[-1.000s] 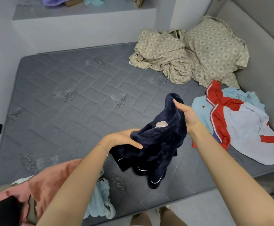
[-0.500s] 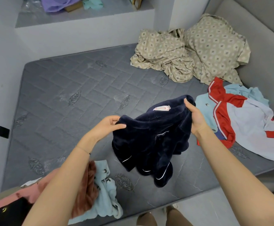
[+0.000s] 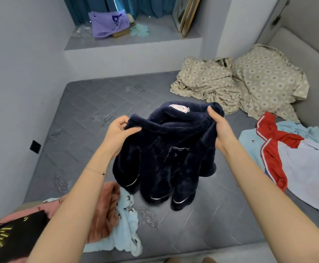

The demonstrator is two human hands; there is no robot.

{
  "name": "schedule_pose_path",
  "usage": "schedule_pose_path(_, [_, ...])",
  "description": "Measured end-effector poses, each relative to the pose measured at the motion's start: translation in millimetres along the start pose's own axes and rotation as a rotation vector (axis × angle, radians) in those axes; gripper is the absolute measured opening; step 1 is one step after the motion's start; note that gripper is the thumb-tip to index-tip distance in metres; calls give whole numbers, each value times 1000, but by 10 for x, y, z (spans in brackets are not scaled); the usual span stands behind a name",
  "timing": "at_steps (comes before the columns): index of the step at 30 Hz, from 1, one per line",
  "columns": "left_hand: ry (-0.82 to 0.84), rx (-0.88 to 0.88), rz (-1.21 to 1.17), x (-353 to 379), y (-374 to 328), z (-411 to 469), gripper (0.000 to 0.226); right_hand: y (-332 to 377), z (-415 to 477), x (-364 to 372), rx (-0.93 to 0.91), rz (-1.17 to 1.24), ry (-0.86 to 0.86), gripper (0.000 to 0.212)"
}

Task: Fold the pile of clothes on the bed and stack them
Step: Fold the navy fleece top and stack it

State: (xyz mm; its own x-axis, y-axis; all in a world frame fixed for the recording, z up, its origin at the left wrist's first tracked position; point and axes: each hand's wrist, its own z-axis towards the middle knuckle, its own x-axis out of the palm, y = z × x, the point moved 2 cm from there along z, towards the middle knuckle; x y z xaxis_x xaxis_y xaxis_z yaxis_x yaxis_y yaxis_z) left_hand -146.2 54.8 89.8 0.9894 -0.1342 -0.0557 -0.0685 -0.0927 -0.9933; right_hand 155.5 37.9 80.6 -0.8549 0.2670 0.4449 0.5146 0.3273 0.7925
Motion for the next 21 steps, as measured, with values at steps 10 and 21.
schedule_pose_path(10, [-217,142,-44,651,-426,-791,33,463,-853,-337,-70,9,179,58])
schedule_pose_path(21, [-260,190,-114,900,-595,-1321,14,731,-1364,-726,-77,-67,329,67])
